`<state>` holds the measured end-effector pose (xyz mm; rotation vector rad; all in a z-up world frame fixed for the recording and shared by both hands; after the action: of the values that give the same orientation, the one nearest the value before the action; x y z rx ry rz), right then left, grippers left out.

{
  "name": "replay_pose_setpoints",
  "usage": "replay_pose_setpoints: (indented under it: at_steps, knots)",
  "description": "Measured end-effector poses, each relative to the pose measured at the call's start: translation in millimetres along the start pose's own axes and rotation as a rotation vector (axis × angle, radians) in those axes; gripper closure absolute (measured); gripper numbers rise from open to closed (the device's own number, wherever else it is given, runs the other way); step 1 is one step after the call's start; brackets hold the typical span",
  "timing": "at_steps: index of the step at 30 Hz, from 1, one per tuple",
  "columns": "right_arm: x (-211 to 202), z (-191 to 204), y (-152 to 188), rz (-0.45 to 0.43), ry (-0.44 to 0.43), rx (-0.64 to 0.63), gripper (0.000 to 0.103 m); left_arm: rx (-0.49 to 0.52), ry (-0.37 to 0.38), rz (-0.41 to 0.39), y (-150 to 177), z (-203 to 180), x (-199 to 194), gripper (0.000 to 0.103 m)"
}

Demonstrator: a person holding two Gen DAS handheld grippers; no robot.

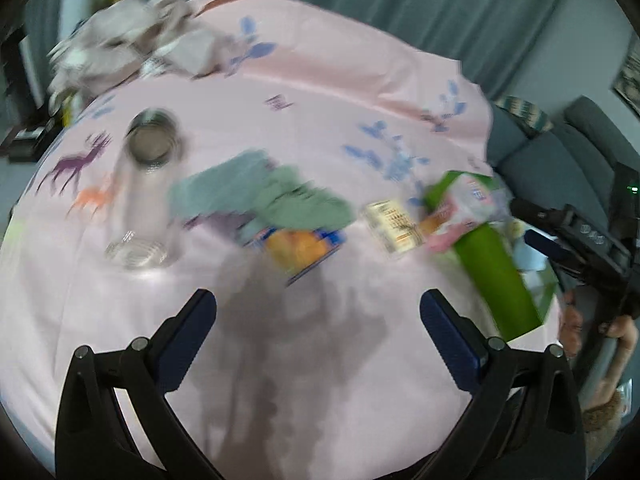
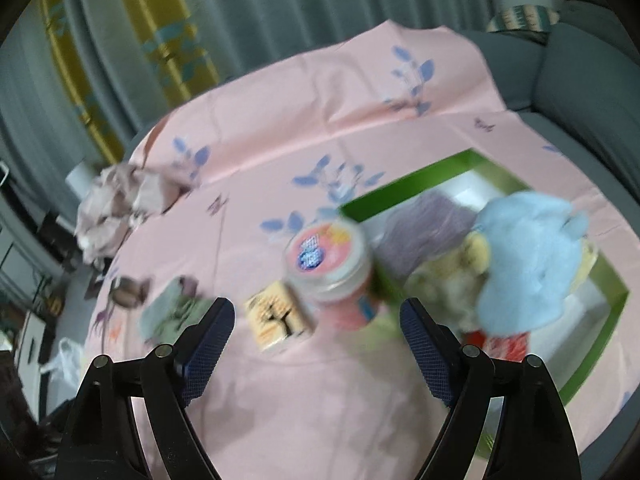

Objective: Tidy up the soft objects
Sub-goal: 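Withdraw the right gripper and move it to the yellow tree-print tissue pack, then close the right gripper on the yellow tissue pack and lift it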

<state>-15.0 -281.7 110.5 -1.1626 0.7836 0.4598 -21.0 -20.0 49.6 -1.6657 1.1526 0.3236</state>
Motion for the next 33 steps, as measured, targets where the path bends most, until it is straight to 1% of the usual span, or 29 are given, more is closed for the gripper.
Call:
replay_pose_setpoints:
  at_steps: [3, 4, 7, 9, 12, 13, 15, 16, 18, 19, 23, 27, 30, 32, 33]
  knots:
    - [8, 9, 10, 0.054, -0.013, 0.019, 0.017, -0.009, -0.016, 0.015, 12, 11, 4, 0.002]
    - [9, 13, 12, 0.06, -0.023, 0.017, 0.018, -0.008, -0.025, 0.012, 16, 15, 2, 0.002]
    - [16, 35, 22, 0.104, -0.056, -0.026, 0.018, -0.014, -0.073, 0.016, 24, 27, 4, 0.002]
    - [25, 47, 30, 0.158, -0.049, -0.039, 0.018, -0.032, -0.095, 0.022, 28, 36, 5, 0.002]
    - [37, 64, 38, 0.194, -0.045, -0.063, 0.018, -0.059, -0.135, 0.029, 35, 52, 9, 0.002]
    - [41, 69, 40, 0.203, -0.036, -0.074, 0.018, -0.067, -0.153, 0.042, 38, 57, 12, 0.002]
    - [52, 78, 43, 0.205, 0.001, -0.097, 0.018, -0.084, -0.159, 0.056, 43, 63, 15, 0.002]
    - [58, 79, 43, 0.2, 0.026, -0.103, 0.018, -0.095, -0.156, 0.061, 44, 66, 16, 0.002]
    - [73, 78, 43, 0.195, 0.107, -0.107, 0.018, -0.104, -0.156, 0.065, 46, 69, 18, 0.002]
    - [79, 77, 42, 0.195, 0.127, -0.104, 0.018, -0.105, -0.155, 0.065, 47, 70, 18, 0.002]
    - [97, 74, 36, 0.196, 0.144, -0.093, 0.019, -0.102, -0.154, 0.06, 48, 72, 18, 0.002]
    - [113, 77, 35, 0.198, 0.208, -0.158, 0.02, -0.068, -0.177, 0.06, 49, 71, 21, 0.002]
    - [126, 75, 38, 0.226, 0.224, -0.173, 0.021, -0.05, -0.181, 0.058, 49, 71, 23, 0.001]
    - [129, 72, 39, 0.218, 0.264, -0.187, 0.026, -0.038, -0.184, 0.047, 49, 72, 25, 0.001]
    - [129, 71, 40, 0.215, 0.284, -0.199, 0.032, -0.027, -0.191, 0.042, 50, 72, 27, 0.001]
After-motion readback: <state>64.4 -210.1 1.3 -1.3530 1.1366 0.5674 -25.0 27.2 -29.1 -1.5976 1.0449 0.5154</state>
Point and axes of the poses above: each gripper's, at about its wrist camera, not at the fingertips, and x roughly the way its jaws point, z to its left, y to its underside, the point moved 6 cm from there along x, roughly the way its jaws point, and after that the axes turned 7 degrees about y, right-handed, at the moved point
